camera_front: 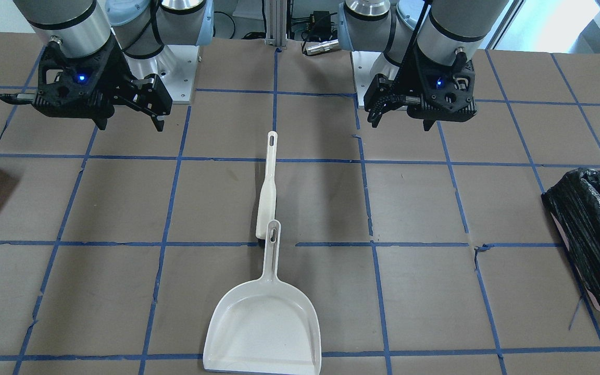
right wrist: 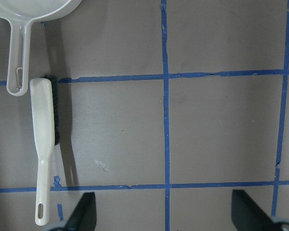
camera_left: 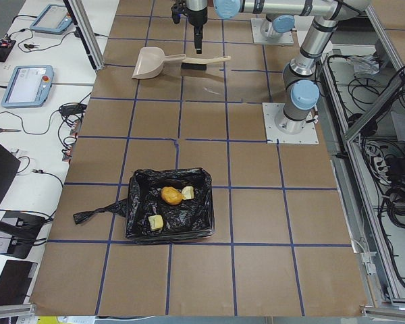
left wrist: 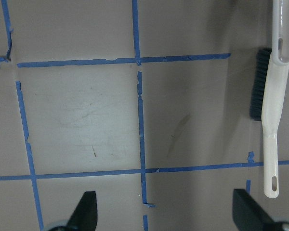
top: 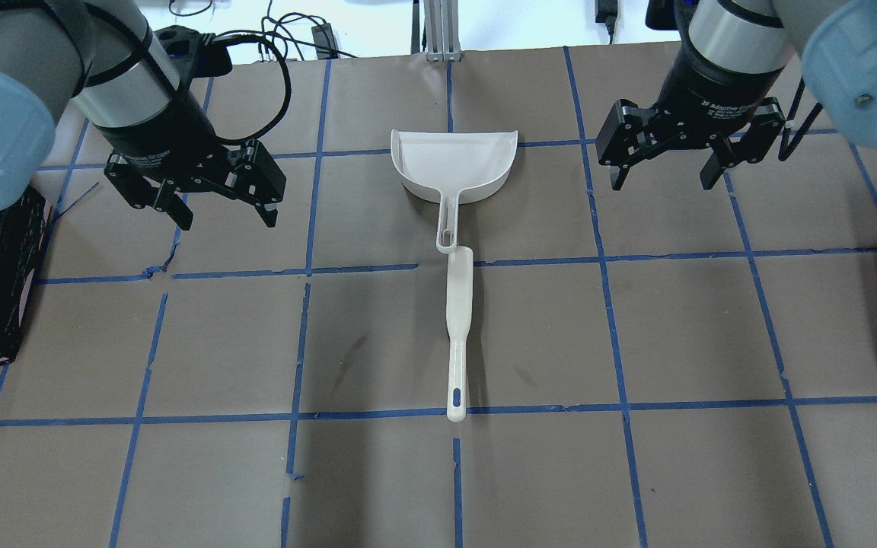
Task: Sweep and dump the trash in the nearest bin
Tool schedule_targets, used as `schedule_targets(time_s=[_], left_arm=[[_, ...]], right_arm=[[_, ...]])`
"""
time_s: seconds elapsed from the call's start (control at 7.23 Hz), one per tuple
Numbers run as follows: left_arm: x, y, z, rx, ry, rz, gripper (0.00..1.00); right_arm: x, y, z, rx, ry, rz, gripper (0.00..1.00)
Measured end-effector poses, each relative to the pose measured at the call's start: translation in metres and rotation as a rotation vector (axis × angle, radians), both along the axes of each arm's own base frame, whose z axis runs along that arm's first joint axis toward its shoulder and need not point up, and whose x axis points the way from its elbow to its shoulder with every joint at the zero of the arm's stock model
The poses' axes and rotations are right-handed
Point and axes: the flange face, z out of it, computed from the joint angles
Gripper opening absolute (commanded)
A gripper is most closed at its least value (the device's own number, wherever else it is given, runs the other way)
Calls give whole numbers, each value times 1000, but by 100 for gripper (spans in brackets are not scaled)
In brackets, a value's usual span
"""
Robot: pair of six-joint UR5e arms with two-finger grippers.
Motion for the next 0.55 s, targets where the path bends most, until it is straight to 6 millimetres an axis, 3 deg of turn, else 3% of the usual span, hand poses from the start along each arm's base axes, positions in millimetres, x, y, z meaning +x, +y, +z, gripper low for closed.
schedule_targets(time_s=[0.55], left_arm=[[0,4,9,-22,-8,-16,100]], right_arm=[[0,-1,6,-4,1,0,100]])
